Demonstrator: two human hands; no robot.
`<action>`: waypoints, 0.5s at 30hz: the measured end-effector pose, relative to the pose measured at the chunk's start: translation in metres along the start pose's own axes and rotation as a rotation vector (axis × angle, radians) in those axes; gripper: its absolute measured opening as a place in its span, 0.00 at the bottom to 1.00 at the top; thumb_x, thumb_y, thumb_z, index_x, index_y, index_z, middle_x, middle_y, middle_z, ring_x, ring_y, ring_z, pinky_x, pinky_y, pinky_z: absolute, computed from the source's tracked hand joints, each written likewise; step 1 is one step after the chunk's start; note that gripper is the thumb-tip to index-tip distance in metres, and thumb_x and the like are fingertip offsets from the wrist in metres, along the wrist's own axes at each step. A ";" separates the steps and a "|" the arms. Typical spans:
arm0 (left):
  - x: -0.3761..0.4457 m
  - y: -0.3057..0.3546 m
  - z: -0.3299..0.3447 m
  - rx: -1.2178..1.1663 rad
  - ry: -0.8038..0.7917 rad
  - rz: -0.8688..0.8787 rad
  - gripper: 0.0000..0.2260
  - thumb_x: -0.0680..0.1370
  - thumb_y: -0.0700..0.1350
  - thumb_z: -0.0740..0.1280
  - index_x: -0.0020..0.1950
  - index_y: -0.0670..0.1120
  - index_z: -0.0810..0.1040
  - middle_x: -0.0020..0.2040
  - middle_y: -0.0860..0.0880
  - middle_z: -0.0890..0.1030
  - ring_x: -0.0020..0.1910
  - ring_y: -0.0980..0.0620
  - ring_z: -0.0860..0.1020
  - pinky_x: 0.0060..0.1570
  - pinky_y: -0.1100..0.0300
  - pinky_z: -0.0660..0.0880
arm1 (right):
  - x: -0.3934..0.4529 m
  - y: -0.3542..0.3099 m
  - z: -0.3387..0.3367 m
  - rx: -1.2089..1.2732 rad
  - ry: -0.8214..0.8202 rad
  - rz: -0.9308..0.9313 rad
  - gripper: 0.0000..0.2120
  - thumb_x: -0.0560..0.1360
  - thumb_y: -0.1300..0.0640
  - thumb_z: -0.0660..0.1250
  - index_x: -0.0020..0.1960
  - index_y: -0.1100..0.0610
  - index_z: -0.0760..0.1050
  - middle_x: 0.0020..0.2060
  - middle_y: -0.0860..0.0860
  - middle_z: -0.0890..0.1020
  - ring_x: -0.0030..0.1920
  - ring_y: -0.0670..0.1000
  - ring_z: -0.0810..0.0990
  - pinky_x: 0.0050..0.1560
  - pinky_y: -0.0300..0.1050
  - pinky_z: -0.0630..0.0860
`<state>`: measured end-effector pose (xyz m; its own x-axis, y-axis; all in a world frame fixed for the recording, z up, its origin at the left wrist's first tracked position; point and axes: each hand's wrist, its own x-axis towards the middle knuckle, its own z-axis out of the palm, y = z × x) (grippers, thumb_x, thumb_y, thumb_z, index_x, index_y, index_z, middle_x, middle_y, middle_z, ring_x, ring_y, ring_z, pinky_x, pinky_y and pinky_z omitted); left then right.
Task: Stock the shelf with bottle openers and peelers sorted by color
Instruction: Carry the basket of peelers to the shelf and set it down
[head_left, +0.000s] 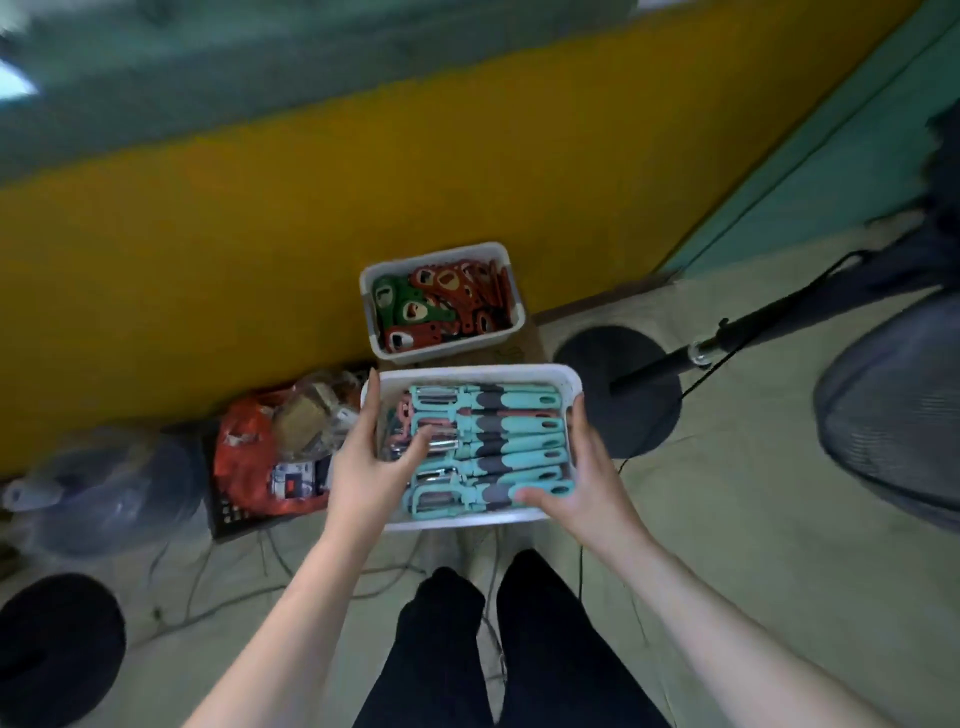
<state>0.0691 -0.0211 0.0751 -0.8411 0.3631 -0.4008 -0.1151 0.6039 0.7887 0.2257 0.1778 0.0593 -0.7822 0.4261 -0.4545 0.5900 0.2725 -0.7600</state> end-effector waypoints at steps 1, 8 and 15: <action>-0.010 0.011 -0.010 -0.007 -0.016 0.018 0.39 0.70 0.67 0.69 0.74 0.75 0.49 0.73 0.58 0.70 0.67 0.54 0.75 0.64 0.47 0.75 | -0.017 -0.011 -0.004 0.002 0.025 0.004 0.62 0.66 0.45 0.80 0.79 0.42 0.35 0.72 0.45 0.61 0.68 0.38 0.61 0.65 0.28 0.60; -0.069 0.089 -0.040 -0.034 -0.194 0.234 0.40 0.72 0.59 0.73 0.76 0.72 0.51 0.64 0.77 0.63 0.60 0.67 0.72 0.61 0.60 0.74 | -0.127 -0.060 -0.025 0.102 0.327 0.051 0.55 0.68 0.40 0.76 0.78 0.35 0.37 0.68 0.41 0.64 0.65 0.40 0.66 0.62 0.32 0.66; -0.110 0.141 -0.013 0.087 -0.561 0.391 0.44 0.64 0.70 0.72 0.73 0.76 0.49 0.70 0.57 0.74 0.59 0.54 0.80 0.55 0.49 0.81 | -0.231 -0.052 -0.022 0.244 0.708 0.138 0.50 0.66 0.33 0.72 0.74 0.31 0.40 0.63 0.40 0.69 0.64 0.39 0.71 0.54 0.19 0.65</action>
<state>0.1385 0.0144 0.2363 -0.4091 0.8639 -0.2938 0.2036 0.4002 0.8935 0.3805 0.0840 0.2142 -0.3412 0.9165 -0.2089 0.5476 0.0132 -0.8366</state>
